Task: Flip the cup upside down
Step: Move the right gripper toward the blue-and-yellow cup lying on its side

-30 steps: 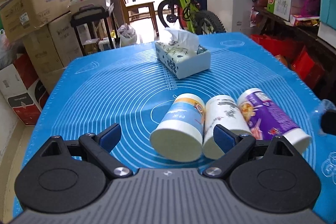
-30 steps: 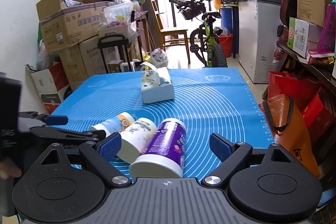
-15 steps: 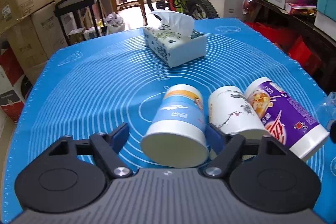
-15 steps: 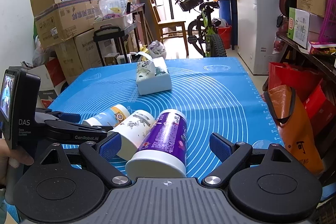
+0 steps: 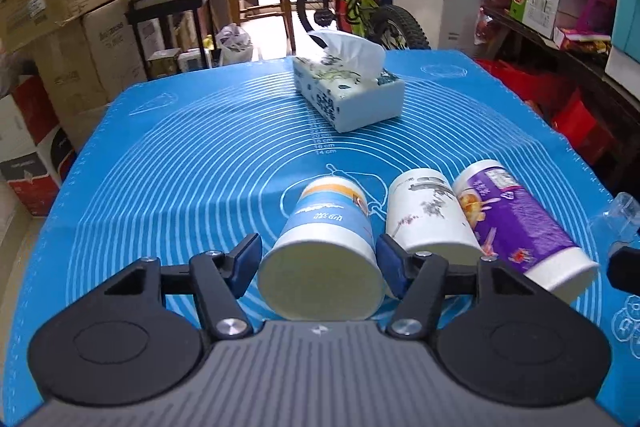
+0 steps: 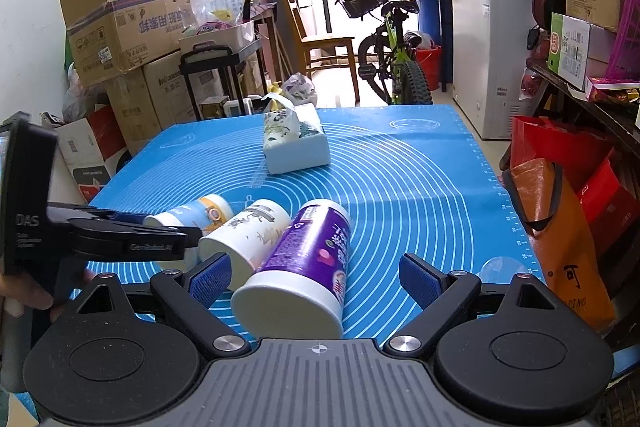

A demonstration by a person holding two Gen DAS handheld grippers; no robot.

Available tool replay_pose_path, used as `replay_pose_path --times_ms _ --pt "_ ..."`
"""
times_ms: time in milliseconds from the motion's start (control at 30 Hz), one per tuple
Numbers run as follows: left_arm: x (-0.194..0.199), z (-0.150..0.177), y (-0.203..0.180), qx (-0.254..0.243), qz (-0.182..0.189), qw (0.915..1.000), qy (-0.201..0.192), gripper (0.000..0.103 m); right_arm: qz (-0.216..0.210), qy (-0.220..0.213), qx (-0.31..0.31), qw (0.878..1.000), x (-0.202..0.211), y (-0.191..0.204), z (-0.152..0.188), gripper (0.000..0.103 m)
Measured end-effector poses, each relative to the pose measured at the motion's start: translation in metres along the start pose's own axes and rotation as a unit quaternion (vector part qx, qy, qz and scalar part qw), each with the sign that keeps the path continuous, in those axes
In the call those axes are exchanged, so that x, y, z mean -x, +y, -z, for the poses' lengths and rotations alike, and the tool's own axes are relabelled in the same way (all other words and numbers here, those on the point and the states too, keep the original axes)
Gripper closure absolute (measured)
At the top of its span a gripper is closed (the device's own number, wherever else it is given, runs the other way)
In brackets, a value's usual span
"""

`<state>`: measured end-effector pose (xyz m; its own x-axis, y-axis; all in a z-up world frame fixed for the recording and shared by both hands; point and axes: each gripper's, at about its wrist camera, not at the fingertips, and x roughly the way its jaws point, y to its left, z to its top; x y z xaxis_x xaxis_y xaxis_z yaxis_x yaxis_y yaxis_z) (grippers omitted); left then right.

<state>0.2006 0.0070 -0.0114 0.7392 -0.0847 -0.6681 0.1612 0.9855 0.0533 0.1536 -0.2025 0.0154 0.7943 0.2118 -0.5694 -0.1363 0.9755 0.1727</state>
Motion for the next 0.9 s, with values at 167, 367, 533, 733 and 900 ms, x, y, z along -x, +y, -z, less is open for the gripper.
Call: replay_pose_path --times_ms 167,367,533,733,900 --pt "0.021 0.017 0.000 0.012 -0.009 0.9999 0.002 0.039 -0.004 0.001 0.003 1.000 0.013 0.004 0.006 0.011" --pt "0.059 0.041 -0.003 0.032 -0.010 0.9994 -0.009 0.039 -0.008 0.002 0.005 1.000 0.035 0.006 0.016 0.011" --pt "0.081 0.062 -0.014 0.037 -0.007 0.9992 -0.012 0.039 -0.011 0.009 0.007 1.000 0.050 0.007 0.027 0.011" --pt "0.087 0.083 -0.025 0.035 -0.010 0.9993 -0.005 0.039 -0.016 0.029 0.003 0.999 0.061 0.010 0.045 0.011" --pt "0.079 0.096 -0.024 0.041 -0.014 0.9990 0.008 0.037 -0.018 0.048 0.001 0.999 0.064 0.014 0.061 0.011"
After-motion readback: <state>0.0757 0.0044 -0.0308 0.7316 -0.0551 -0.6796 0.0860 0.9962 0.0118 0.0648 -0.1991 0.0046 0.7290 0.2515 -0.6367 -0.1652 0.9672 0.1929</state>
